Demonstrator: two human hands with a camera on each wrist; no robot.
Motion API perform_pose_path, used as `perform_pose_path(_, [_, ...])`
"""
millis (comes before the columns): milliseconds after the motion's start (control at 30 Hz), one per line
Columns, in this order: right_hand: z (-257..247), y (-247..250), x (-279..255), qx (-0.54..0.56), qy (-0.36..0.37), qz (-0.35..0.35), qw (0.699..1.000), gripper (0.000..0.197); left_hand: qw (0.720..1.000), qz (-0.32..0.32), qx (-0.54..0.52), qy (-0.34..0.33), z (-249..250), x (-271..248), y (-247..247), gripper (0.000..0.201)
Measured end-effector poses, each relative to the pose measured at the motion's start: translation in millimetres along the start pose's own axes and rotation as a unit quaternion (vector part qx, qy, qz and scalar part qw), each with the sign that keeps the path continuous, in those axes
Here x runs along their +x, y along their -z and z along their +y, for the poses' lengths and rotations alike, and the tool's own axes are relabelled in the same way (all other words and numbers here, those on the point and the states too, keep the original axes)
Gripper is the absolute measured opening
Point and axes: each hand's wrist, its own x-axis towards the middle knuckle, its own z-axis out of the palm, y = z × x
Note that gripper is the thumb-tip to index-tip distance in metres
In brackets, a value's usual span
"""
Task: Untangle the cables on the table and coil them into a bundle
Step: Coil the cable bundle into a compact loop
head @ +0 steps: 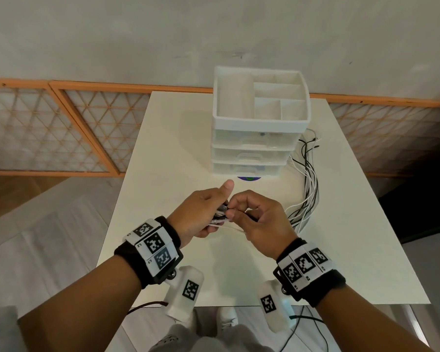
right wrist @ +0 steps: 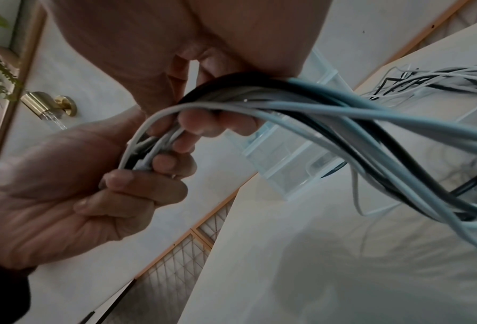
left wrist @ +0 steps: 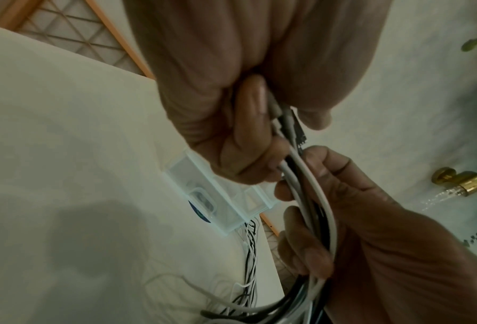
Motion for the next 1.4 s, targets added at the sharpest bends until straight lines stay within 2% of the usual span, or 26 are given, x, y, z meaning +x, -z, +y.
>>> perform_pose_path(133, [3.0, -3.7, -2.3, -0.002, -0.014, 0.001, 1.0, 0.016, 0.999, 0.035, -0.008, -0.016, -3.3, 1.6, -2.2, 0.046])
perform_pose_path(233, [4.7, -2.5, -2.8, -0.014, -0.04, -0.023, 0.999, 0.04, 0.994, 0.101, -0.031, -0.035, -7.7, 6.1, -1.9, 0.038])
perform_pose_path(300, [5.1, -0.7, -4.0, -0.039, -0.054, -0.059, 0.996, 0.047, 0.992, 0.122, -0.027, -0.032, -9.3, 8.4, -1.4, 0.03])
perform_pose_path(367, [4.3, -0.5, -4.4, -0.063, -0.057, -0.064, 0.994, 0.036, 0.992, 0.121, -0.019, -0.022, -8.9, 9.5, -2.0, 0.021])
perform_pose_path(467, [2.8, -0.4, -2.8, -0.05, -0.064, -0.028, 0.996, 0.017, 0.992, 0.119, -0.029, -0.023, -7.5, 9.8, -4.3, 0.014])
perform_pose_path(600, [3.8, 0.9, -0.9, -0.027, -0.056, -0.011, 0.998, 0.014, 0.991, 0.12, -0.059, -0.022, -9.5, 11.8, -3.7, 0.022])
perform_pose_path(700, [5.0, 1.0, -1.0, -0.027, -0.047, -0.001, 0.999, 0.012, 0.986, 0.071, -0.148, 0.024, -9.0, 9.3, -2.6, 0.022])
perform_pose_path(800, [6.2, 0.6, 0.5, -0.051, -0.037, 0.007, 0.998, 0.012, 0.988, 0.035, -0.152, -0.002, -8.2, 6.1, -3.2, 0.027])
perform_pose_path(867, [6.9, -0.5, 1.7, -0.065, -0.026, 0.016, 0.997, 0.012, 0.992, 0.056, -0.11, -0.032, -7.8, 6.6, -4.6, 0.023])
perform_pose_path(967, [7.5, -3.0, 4.8, -0.105, -0.001, 0.03, 0.994, 0.011, 0.99, 0.092, -0.1, -0.039, -8.1, 9.9, -5.2, 0.012])
perform_pose_path(1067, [8.6, 0.3, 7.8, -0.137, -0.029, 0.02, 0.99, 0.018, 0.989, 0.106, -0.094, -0.04, -7.9, 9.2, -3.1, 0.002])
perform_pose_path(1133, [9.2, 5.1, 8.4, -0.125, -0.055, -0.005, 0.991, 0.022, 0.991, 0.09, -0.092, -0.024, -9.9, 8.7, 1.6, 0.011])
perform_pose_path(1200, [8.9, 8.5, 7.7, -0.118, -0.064, -0.022, 0.991, 0.023, 0.996, 0.068, -0.063, 0.003, -10.5, 9.8, 7.9, 0.037])
perform_pose_path(1233, [8.8, 9.8, 7.1, -0.126, -0.064, -0.027, 0.99, 0.024, 0.997, 0.075, -0.013, -0.003, -8.9, 10.2, 10.8, 0.047])
perform_pose_path(1267, [8.1, 10.4, 7.0, -0.137, -0.063, -0.029, 0.988, 0.024, 0.993, 0.103, 0.057, -0.032, -5.7, 10.7, 13.7, 0.051])
perform_pose_path(1333, [6.2, 8.7, 6.4, -0.167, -0.057, -0.041, 0.984, 0.024, 0.958, 0.183, 0.165, -0.146, 7.5, 10.3, 15.8, 0.042])
perform_pose_path(1367, [3.6, 6.5, 6.2, -0.183, -0.051, -0.052, 0.98, 0.023, 0.943, 0.194, 0.177, -0.203, 17.8, 8.1, 13.1, 0.032])
perform_pose_path(1400, [0.4, 3.4, 6.5, -0.2, -0.043, -0.064, 0.977, 0.022, 0.938, 0.171, 0.18, -0.243, 27.7, 6.2, 7.6, 0.023])
